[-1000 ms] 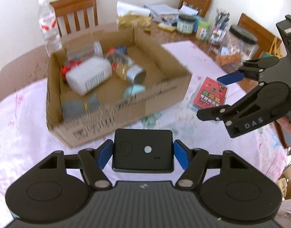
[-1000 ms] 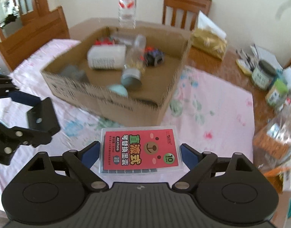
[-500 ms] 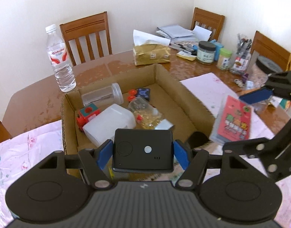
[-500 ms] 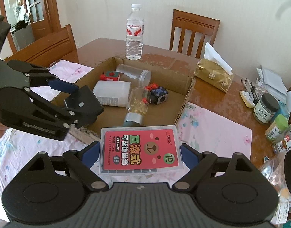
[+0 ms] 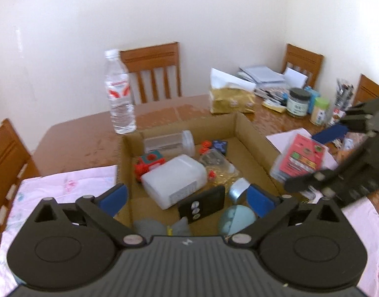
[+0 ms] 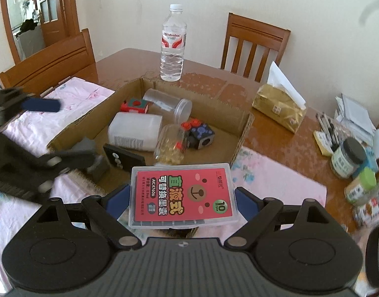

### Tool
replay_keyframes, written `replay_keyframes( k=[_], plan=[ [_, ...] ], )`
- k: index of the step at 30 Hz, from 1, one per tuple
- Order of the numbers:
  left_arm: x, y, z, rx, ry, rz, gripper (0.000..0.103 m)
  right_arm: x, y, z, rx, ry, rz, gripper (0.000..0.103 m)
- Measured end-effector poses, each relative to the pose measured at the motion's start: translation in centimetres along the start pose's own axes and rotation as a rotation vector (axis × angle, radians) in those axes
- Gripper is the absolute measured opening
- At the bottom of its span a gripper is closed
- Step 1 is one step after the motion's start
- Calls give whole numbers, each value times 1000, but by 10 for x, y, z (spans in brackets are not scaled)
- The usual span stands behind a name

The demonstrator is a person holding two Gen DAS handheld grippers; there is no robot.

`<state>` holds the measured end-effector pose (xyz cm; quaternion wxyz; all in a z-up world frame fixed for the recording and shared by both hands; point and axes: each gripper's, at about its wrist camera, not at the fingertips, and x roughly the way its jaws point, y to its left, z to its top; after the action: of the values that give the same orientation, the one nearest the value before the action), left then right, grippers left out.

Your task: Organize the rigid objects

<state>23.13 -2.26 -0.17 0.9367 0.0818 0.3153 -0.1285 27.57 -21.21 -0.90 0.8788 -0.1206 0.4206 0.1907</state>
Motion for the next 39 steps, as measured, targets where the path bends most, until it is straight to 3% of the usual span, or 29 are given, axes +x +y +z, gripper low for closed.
replay_keyframes(
  k=[8,14,24,34,39],
  plan=[
    [-28,2,-14,-61,-12,60,102,41,-8,38,-17,-4,30,93],
    [-39,9,-19,-97,0,81,102,53,-12,49,13,-15,31,103],
    [-41,15,-16,-150,63,77,102,22,1,40,109,71,-11,103],
    [-50,14,-7,-185,184,127,102,-32,39,-4,227,153,-235,103],
    [-61,14,-2,-205,204,116,102,-58,50,-18,319,149,-220,103]
  ],
)
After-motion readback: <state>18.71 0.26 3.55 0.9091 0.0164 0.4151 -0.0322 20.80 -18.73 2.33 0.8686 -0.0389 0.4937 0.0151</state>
